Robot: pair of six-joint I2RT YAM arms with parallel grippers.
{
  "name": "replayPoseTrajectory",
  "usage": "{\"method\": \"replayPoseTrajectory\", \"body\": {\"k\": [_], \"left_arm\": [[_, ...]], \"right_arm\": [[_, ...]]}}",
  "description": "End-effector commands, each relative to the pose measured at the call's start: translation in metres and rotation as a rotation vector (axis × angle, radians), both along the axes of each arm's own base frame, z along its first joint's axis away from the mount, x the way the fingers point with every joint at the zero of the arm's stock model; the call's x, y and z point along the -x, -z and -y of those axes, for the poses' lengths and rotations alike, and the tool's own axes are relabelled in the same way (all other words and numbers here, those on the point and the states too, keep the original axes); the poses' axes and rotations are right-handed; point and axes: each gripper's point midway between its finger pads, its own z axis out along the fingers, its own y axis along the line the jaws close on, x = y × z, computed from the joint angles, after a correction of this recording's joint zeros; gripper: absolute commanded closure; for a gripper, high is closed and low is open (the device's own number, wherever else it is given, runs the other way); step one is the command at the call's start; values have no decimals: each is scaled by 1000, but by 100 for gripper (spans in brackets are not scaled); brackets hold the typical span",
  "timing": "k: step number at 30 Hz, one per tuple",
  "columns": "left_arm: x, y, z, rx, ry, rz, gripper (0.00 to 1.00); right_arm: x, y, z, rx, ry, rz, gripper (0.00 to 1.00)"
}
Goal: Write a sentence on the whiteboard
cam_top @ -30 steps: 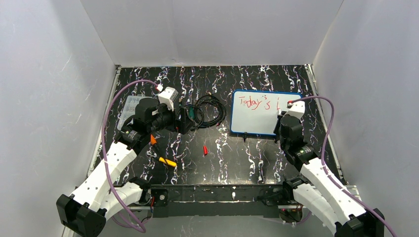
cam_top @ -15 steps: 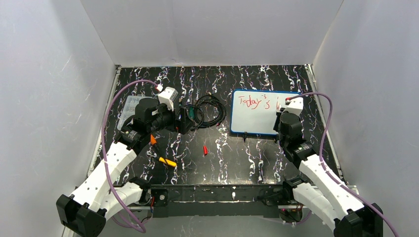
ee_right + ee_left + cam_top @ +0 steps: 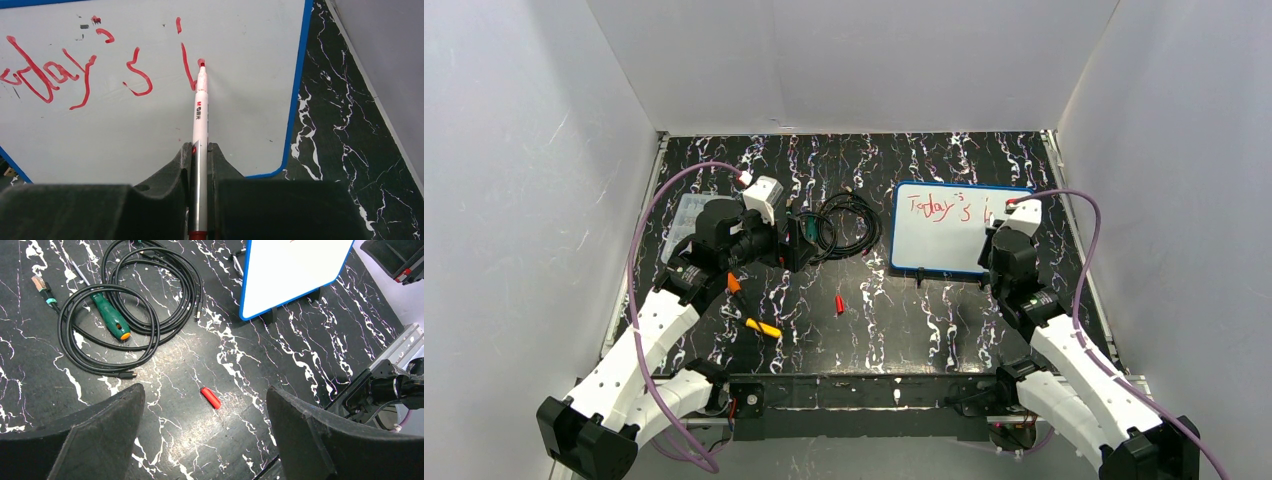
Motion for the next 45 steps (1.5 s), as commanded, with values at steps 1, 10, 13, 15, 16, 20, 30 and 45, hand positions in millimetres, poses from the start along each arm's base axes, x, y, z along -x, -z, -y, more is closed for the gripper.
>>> {"method": "replayPoseTrajectory", "body": {"k": [1,10,13,15,16,20,30,45], "left_arm": [[5,-4,1,18,15,9,10],[5,-3,1,21,15,8,10],[5,-4,2,24,18,8,10],[5,-4,2,26,19,7,10],[6,-5,2,28,20,8,10],[6,-6,1,27,19,13,10],[6,-7,1,28,17,20,10],[6,-7,0,26,14,19,10]], "right_arm": [[3,4,4,-16,29,-16,99],[5,7,8,-5,53,-41,99],[6,3,12,2,76,-30,99],[4,0,12,3,77,-23,99],[3,-1,12,5,75,-19,99],[-4,-13,10,11,67,14,99],[-18,-44,6,29,51,91,99],[-3,-10,9,3,68,5,99]]}}
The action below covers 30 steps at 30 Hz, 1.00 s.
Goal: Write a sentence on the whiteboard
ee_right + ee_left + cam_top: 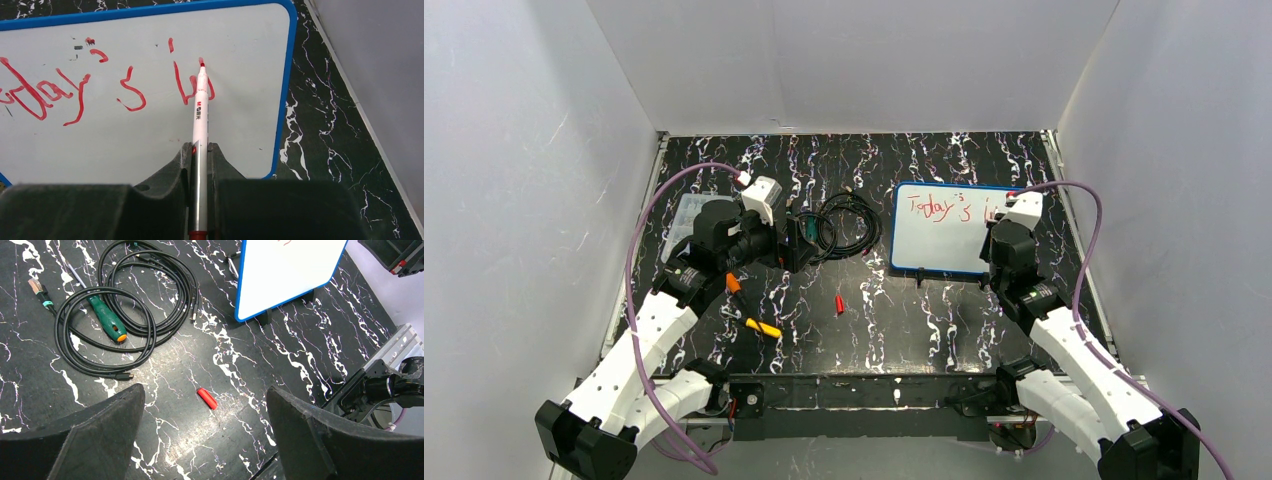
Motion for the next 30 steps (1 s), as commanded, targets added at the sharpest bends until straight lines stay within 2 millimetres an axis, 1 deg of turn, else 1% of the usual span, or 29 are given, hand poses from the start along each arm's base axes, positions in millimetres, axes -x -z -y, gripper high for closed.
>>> {"method": "replayPoseTrajectory", "body": {"k": [1,5,7,10,14,18,26,30], "left_arm": [[3,-3,0,12,8,12,10],[3,-2,-1,11,6,10,10],[3,-2,0,11,7,10,10],[3,-2,0,12,8,11,10],[3,-2,-1,10,5,11,10],[3,-2,-1,11,5,12,10],[3,-4,-2,12,3,19,10],[4,-4,-1,15,6,19,10]], "right_arm": [[5,5,3,-42,29,-1,99],[11,16,3,-58,34,-26,99],[13,18,6,-57,48,-35,99],[16,15,10,-51,70,-31,99],[18,2,21,-29,123,-6,99],[16,-17,24,-38,138,39,99],[7,-56,10,-47,35,94,99],[3,-68,5,-61,-26,100,99]]}}
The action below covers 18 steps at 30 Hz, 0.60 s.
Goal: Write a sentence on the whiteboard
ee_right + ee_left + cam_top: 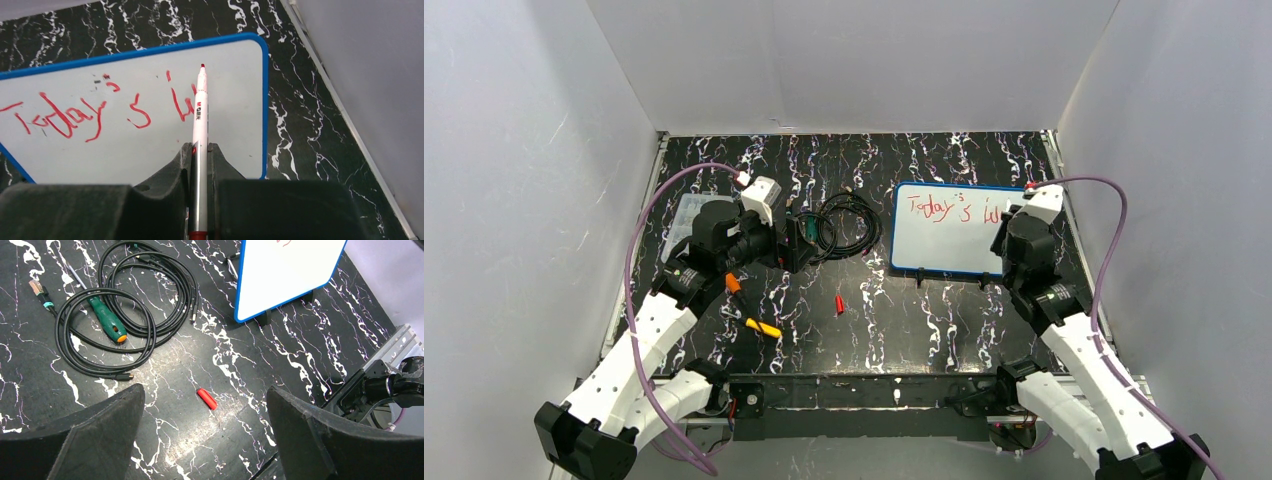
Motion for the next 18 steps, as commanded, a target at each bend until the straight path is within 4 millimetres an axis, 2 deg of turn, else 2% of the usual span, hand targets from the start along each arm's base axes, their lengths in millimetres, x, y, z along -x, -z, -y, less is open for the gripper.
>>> {"method": "replayPoseTrajectory", "body": {"k": [1,11,18], "left_arm": [[3,-3,-1,14,6,16,10],[7,-7,-3,18,6,41,10],[8,-7,-2,20,16,36,10]], "right_arm": [[-7,-34,-5,-21,-61,61,99],[-6,-41,14,-53,-80,28,99],[3,-32,27,-112,-47,-17,99]]}}
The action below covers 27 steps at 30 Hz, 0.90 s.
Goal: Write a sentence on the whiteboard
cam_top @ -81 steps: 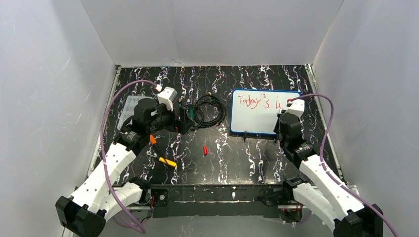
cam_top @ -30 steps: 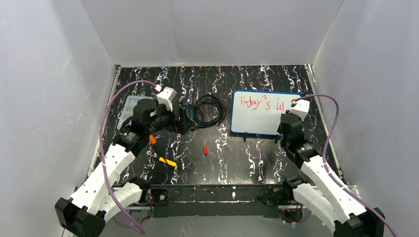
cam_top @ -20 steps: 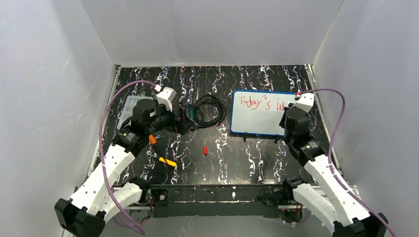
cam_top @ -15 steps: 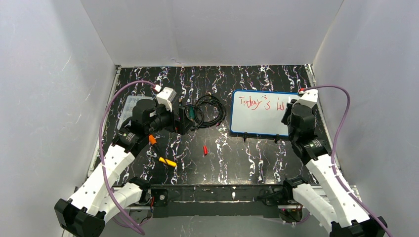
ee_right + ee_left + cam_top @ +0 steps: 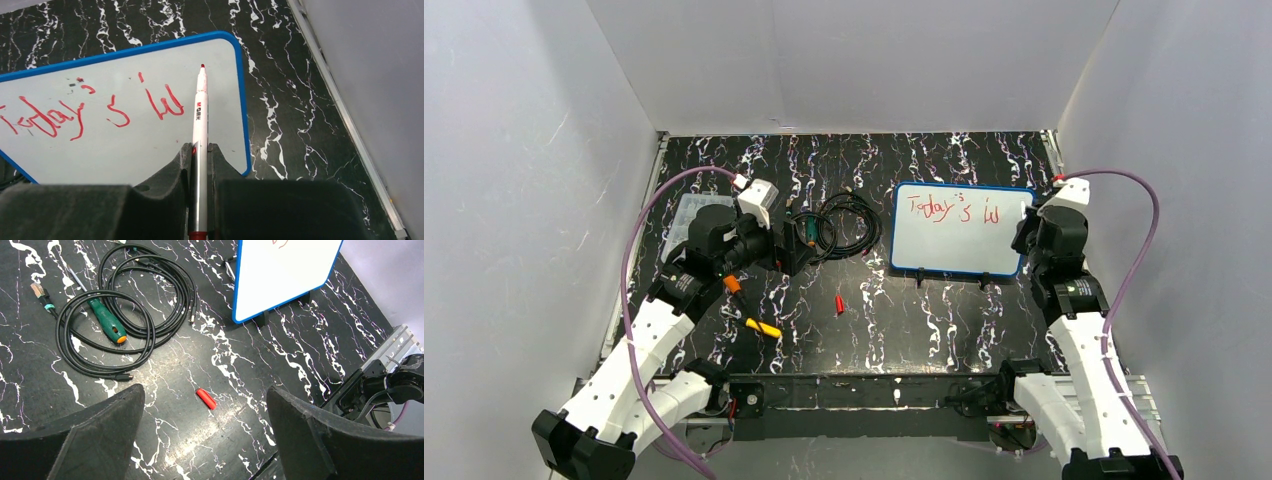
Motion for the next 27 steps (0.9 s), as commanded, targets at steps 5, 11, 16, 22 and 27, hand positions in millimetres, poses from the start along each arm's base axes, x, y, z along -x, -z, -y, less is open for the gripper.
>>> {"method": "replayPoseTrajectory", "body": {"k": [5,11,16,22,27], "left_arm": [[2,-1,2,11,20,7,10],[3,0,3,11,26,1,10],[3,-1,2,8,25,7,10],[3,-2,2,7,26,9,10],[3,-2,2,8,27,8,10]], "right_arm": [[23,-17,4,-43,1,-25,99],[24,-14,-7,-60,-63,-32,99],[16,-15,-11,-61,-89,-21,99],[11,-15,-10,-54,-90,-14,99],[3,-21,-12,-57,-101,35,99]]}}
